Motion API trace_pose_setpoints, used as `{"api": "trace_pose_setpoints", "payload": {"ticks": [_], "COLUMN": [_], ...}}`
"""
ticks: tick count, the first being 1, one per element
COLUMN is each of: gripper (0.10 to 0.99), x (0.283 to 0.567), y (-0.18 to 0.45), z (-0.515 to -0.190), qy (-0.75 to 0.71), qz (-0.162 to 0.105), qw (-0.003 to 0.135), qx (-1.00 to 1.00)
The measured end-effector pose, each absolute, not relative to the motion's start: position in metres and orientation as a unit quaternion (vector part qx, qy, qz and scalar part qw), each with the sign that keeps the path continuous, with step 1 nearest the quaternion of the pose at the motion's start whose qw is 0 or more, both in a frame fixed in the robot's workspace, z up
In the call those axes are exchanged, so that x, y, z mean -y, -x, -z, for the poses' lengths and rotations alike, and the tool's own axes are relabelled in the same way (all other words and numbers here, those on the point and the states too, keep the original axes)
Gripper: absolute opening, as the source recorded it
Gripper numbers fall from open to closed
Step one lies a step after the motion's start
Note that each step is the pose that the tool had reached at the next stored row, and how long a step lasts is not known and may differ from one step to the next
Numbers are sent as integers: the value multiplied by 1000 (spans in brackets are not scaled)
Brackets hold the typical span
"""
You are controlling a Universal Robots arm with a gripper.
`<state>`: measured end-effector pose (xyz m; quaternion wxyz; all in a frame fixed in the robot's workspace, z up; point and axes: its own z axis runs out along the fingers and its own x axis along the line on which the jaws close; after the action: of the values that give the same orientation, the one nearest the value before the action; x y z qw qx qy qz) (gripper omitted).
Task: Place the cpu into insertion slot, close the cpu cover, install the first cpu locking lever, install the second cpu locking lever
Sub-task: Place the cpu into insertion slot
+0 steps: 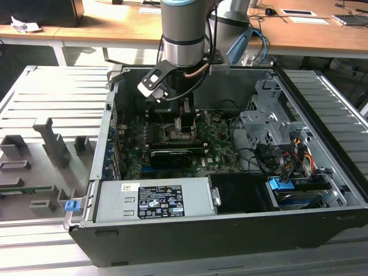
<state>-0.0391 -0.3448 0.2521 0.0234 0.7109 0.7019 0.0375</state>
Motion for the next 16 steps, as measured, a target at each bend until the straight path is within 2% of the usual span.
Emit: {"api": "trace_pose_setpoints", "payload": {"ticks": [11, 16], "gripper": [529, 529], "x": [344, 333], "y": [39, 45], "z": [-248, -229], "qy": [-711, -704], "qz": [-38, -38], "qw": [23, 23], "qx": [-702, -709]}}
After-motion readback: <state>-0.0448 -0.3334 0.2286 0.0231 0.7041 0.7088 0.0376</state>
